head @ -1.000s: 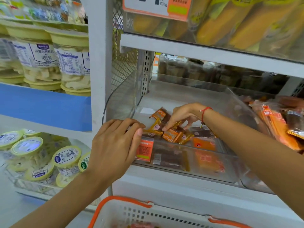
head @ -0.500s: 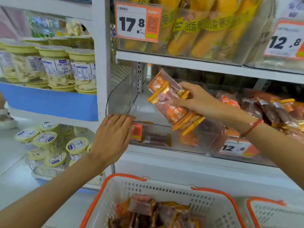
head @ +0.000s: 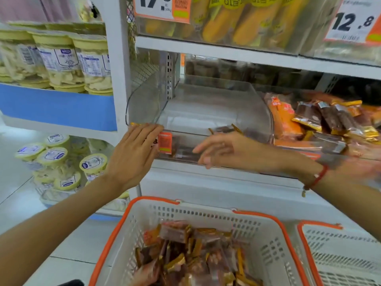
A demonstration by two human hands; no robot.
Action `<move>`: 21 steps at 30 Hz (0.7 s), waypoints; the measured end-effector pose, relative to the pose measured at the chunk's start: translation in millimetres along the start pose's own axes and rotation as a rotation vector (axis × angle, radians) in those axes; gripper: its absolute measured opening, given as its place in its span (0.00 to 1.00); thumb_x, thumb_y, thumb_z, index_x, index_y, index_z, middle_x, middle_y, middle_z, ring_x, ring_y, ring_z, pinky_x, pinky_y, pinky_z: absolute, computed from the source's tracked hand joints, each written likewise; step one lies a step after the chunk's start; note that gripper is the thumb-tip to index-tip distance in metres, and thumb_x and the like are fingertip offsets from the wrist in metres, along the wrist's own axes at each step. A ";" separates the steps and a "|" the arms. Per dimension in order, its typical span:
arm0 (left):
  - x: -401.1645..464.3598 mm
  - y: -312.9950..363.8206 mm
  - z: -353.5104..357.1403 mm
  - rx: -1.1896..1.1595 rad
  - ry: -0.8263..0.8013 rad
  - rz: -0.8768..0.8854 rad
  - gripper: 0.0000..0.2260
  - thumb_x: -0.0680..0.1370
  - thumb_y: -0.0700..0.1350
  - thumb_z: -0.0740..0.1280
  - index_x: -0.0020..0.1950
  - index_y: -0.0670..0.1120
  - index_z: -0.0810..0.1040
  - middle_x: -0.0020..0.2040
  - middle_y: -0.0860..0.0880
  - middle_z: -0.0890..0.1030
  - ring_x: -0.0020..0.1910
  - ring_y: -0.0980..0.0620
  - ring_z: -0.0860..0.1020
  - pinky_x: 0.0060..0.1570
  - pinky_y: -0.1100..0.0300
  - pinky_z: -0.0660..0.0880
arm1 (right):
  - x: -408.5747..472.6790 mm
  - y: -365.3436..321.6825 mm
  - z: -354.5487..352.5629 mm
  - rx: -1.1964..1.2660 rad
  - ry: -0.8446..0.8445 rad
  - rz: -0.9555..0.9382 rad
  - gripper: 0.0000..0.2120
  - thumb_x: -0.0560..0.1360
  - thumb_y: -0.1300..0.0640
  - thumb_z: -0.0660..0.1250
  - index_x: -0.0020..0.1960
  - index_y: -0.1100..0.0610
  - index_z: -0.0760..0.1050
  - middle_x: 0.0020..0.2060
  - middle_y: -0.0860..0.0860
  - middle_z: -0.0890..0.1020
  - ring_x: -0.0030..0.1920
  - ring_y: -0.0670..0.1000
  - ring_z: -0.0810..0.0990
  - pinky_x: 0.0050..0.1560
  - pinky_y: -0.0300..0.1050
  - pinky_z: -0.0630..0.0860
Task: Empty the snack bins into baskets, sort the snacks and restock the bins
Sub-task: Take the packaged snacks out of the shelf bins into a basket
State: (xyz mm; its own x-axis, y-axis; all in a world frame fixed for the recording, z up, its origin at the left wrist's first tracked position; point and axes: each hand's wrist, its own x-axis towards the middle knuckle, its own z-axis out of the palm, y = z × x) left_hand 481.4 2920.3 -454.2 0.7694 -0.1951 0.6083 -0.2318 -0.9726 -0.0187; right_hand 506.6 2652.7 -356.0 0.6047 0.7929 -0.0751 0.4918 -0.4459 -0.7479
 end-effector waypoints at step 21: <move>-1.5 -3.6 14.6 -0.014 0.045 -0.013 0.21 0.82 0.47 0.58 0.74 0.44 0.67 0.72 0.47 0.70 0.73 0.47 0.65 0.75 0.46 0.57 | 213.5 68.1 -40.6 -0.656 -0.273 0.271 0.36 0.75 0.45 0.69 0.78 0.45 0.56 0.69 0.47 0.67 0.66 0.50 0.68 0.66 0.40 0.61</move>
State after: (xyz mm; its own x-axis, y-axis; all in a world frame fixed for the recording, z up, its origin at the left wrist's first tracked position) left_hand 489.9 2922.3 -466.6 0.7453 -0.1759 0.6431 -0.2305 -0.9731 0.0009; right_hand 694.7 2774.8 -396.2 0.6227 0.6570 -0.4250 0.6716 -0.7275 -0.1407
